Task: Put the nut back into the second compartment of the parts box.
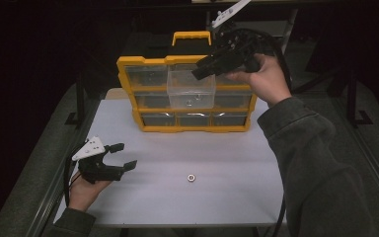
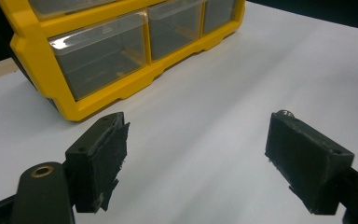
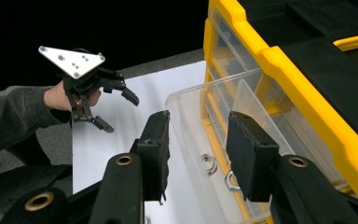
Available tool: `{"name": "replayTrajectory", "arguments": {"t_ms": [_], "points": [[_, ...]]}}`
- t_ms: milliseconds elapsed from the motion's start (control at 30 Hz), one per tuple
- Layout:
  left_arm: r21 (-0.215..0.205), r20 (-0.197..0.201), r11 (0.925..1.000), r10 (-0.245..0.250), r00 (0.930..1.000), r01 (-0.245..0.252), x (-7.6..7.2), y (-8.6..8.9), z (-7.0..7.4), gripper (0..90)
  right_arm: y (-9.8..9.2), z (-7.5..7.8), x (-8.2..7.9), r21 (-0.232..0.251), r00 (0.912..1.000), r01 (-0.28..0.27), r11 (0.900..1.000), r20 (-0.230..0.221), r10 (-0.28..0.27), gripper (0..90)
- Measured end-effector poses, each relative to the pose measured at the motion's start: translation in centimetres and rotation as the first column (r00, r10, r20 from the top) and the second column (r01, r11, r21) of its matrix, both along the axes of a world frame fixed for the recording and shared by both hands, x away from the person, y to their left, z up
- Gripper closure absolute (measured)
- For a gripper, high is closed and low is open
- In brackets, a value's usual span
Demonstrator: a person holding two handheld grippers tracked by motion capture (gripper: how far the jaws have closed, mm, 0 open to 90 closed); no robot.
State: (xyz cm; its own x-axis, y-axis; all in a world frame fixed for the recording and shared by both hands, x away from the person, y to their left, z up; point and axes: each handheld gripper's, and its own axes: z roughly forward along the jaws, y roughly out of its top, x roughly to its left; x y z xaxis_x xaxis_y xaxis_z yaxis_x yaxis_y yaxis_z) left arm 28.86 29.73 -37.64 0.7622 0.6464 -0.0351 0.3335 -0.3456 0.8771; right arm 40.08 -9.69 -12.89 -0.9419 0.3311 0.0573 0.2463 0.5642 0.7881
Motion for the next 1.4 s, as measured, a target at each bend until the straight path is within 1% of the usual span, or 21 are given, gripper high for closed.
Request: {"name": "replayTrajectory", "arguments": {"t_ms": [67,133,267,300,400,567,600,633,733,767,833,867,933,1000,1033,1100,1167,1233,1300,1333,1400], "points": [[0.003,0.005,1.0000,-0.004,1.0000,0.004,0.0,0.0,0.0,20.2,-0.3,-0.1,-0.4,0.004,1.0000,-0.003,1.000,0.006,0.003,57.7],[0.020,0.008,0.9998,-0.010,0.9999,0.009,0.0,0.1,0.1,20.2,-0.6,-0.2,-1.0,0.006,1.0000,-0.003,1.000,0.003,0.003,57.7],[0.007,0.004,1.0000,-0.002,1.0000,0.002,0.0,0.1,0.1,20.2,-0.8,-1.0,-2.0,0.009,0.9999,-0.013,1.000,-0.001,0.013,57.5],[-0.019,-0.002,0.9998,0.008,1.0000,-0.008,-0.1,-0.1,0.0,20.2,-0.9,-1.3,-2.2,0.001,0.9997,-0.022,1.000,0.009,0.022,57.4],[0.006,0.008,1.0000,-0.003,1.0000,0.003,0.0,0.0,0.1,20.1,-1.0,-2.2,-2.8,-0.003,0.9996,-0.030,1.000,-0.004,0.030,57.0],[0.008,0.010,1.0000,-0.006,0.9999,0.006,0.1,0.0,0.0,20.2,-1.0,-3.8,-4.0,-0.006,0.9993,-0.038,0.999,0.002,0.038,57.1],[0.008,0.010,0.9999,-0.007,0.9999,0.007,0.1,0.0,0.0,20.1,-0.9,-4.2,-4.1,-0.007,0.9990,-0.044,0.999,0.000,0.044,57.1],[0.009,0.012,0.9999,-0.007,0.9999,0.007,0.0,0.0,0.0,20.1,-0.9,-4.5,-4.2,-0.021,0.9984,-0.055,0.998,0.012,0.055,57.1],[0.005,0.008,1.0000,-0.005,1.0000,0.005,0.0,-0.1,0.0,20.1,-0.7,-5.4,-4.6,-0.025,0.9974,-0.069,0.997,0.017,0.070,57.0],[-0.006,0.010,1.0000,-0.001,0.9999,0.001,0.0,-0.2,0.0,20.2,-0.6,-5.6,-4.9,-0.021,0.9979,-0.064,0.998,0.007,0.064,57.0],[-0.009,0.010,1.0000,-0.001,1.0000,0.001,0.0,-0.1,0.0,20.2,-0.5,-6.2,-5.2,-0.026,0.9974,-0.070,0.997,0.015,0.070,56.9],[-0.013,0.011,0.9999,0.002,0.9999,-0.002,0.0,-0.2,0.0,20.1,-0.4,-6.6,-5.4,-0.024,0.9975,-0.070,0.997,0.009,0.070,56.9],[-0.001,0.011,1.0000,-0.003,0.9999,0.003,0.0,-0.1,0.0,20.1,-0.3,-7.3,-5.7,-0.026,0.9971,-0.076,0.997,0.002,0.076,56.8],[-0.001,0.009,1.0000,-0.003,1.0000,0.003,0.0,-0.1,0.0,20.1,-0.1,-8.1,-6.0,-0.036,0.9968,-0.080,0.996,-0.004,0.080,56.5],[-0.004,0.006,1.0000,-0.001,1.0000,0.001,0.0,-0.1,0.0,20.1,0.0,-8.5,-6.0,-0.047,0.9961,-0.087,0.995,0.011,0.088,56.5],[0.002,0.010,1.0000,-0.002,0.9999,0.002,0.0,-0.1,0.1,20.2,0.2,-9.2,-6.3,-0.053,0.9962,-0.087,0.995,-0.005,0.087,56.5],[-0.013,0.007,0.9999,0.006,1.0000,-0.005,0.0,-0.1,0.1,20.1,0.4,-10.0,-6.4,-0.061,0.9954,-0.096,0.994,0.000,0.096,56.5],[-0.017,0.008,0.9998,0.008,0.9999,-0.008,0.0,0.0,0.1,20.2,0.5,-10.4,-6.6,-0.060,0.9952,-0.098,0.993,-0.007,0.098,56.5],[-0.019,0.009,0.9998,0.009,0.9999,-0.008,0.0,0.0,0.1,20.2,0.7,-10.9,-6.7,-0.063,0.9949,-0.098,0.993,-0.027,0.097,56.6],[-0.004,0.011,1.0000,0.004,0.9999,-0.004,0.0,0.1,0.1,20.1,0.7,-11.1,-6.8,-0.063,0.9948,-0.100,0.993,-0.028,0.098,56.6],[-0.001,0.012,1.0000,0.001,0.9999,-0.001,0.0,0.1,0.2,20.2,0.9,-11.8,-7.0,-0.067,0.9944,-0.102,0.993,-0.035,0.099,56.6]]}}
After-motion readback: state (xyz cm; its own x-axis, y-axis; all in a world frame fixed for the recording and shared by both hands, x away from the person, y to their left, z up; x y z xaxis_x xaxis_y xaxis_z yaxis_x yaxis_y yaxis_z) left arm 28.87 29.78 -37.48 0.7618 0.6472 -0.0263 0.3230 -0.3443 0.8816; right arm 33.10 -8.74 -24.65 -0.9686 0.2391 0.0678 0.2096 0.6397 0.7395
